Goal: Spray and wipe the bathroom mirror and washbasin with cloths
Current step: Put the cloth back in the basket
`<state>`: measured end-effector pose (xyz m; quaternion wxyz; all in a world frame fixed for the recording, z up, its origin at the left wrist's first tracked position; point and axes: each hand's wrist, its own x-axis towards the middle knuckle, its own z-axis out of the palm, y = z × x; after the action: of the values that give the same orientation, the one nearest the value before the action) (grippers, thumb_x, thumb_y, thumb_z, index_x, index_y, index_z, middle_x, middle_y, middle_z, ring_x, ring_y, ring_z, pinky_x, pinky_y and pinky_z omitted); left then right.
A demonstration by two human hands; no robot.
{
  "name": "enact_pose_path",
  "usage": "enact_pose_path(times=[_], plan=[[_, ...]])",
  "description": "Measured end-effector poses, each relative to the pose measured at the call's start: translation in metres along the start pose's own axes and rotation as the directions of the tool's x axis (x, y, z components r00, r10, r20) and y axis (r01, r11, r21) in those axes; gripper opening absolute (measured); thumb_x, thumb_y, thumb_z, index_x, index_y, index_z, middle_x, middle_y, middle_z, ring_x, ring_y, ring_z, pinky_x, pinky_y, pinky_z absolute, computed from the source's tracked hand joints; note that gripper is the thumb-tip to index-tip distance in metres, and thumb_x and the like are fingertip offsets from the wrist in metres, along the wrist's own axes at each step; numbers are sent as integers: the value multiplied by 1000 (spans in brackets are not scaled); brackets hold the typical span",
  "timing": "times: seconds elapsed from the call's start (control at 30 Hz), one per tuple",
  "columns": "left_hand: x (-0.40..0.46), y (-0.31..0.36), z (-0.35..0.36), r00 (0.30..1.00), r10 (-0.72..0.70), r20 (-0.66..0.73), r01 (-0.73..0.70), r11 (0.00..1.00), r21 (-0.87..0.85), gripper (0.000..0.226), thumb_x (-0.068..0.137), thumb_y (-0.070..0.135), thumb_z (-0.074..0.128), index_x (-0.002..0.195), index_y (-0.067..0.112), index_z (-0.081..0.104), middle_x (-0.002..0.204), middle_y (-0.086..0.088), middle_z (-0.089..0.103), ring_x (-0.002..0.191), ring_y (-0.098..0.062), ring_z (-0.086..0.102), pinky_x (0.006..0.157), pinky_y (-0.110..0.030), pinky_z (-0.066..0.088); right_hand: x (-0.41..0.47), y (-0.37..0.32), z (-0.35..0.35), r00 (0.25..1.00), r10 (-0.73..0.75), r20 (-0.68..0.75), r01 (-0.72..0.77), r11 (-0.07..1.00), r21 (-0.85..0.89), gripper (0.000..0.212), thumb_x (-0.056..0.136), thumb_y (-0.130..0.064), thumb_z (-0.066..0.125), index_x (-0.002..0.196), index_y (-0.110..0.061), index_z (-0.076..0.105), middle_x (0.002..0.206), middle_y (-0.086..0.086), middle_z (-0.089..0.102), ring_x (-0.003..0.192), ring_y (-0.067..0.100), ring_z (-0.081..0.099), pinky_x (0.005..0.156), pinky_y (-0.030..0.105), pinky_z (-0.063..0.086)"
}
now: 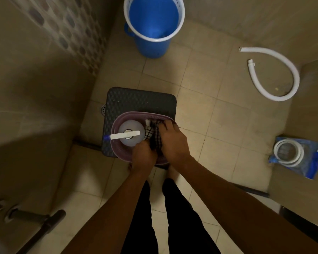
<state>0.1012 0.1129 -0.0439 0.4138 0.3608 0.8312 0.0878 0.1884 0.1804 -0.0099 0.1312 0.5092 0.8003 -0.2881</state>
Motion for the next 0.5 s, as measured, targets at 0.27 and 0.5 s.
enact_pose_path(times=[0.27, 0.5], plan=[[-1, -13, 2, 991, 134, 13, -134, 986, 100, 12, 89, 9, 55, 80, 7, 63, 80, -12, 70, 64, -24, 58, 58, -29, 34, 23, -1, 35, 998, -1, 67, 8, 993, -114, 56, 96, -21, 58, 147, -11, 37, 147, 13, 43, 131, 31, 45, 110, 42, 43], [-11, -20, -2, 978, 201, 45, -206, 966, 155, 19, 90, 16, 56, 104, 13, 67, 95, -5, 73, 80, -24, 68, 67, -30, 49, 17, 0, 30, 996, 36, 85, -42, 997, 64, 53, 100, -18, 52, 149, -10, 32, 151, 14, 39, 137, 31, 40, 115, 44, 37]])
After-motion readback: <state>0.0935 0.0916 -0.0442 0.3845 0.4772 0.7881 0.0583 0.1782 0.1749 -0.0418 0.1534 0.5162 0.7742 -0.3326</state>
